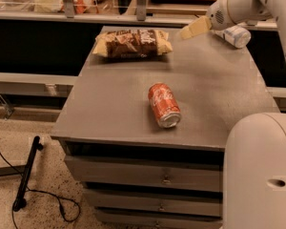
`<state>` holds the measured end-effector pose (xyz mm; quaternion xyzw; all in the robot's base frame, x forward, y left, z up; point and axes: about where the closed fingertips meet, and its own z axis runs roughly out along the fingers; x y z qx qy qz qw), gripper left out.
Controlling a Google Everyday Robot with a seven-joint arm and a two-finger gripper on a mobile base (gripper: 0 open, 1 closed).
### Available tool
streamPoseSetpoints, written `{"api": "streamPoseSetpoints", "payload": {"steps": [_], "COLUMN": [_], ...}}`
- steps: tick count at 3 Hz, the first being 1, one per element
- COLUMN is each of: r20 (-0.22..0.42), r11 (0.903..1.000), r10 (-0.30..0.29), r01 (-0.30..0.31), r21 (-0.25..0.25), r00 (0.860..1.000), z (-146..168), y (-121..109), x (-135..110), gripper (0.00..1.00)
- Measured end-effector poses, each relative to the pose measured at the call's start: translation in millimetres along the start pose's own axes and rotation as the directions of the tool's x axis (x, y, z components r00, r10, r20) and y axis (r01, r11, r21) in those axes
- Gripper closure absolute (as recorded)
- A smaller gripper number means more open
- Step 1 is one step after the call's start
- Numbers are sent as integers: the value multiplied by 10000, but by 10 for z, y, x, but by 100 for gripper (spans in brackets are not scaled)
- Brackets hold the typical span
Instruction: Move blue plastic bottle near brown chip bag
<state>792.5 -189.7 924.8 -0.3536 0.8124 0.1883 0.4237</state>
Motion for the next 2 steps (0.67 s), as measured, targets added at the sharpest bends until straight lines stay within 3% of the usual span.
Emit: {"api": "streamPoseSetpoints", "payload": {"steps": [1,2], "r20": [-293,-294], "r11": [9994,9994], "r10": [-194,-194], "r01": [202,202], "r21": [266,264], "r00": [9994,9994], "z": [-240,-239], "y": [-100,-100], "x": [94,95], "gripper": [0,0]}}
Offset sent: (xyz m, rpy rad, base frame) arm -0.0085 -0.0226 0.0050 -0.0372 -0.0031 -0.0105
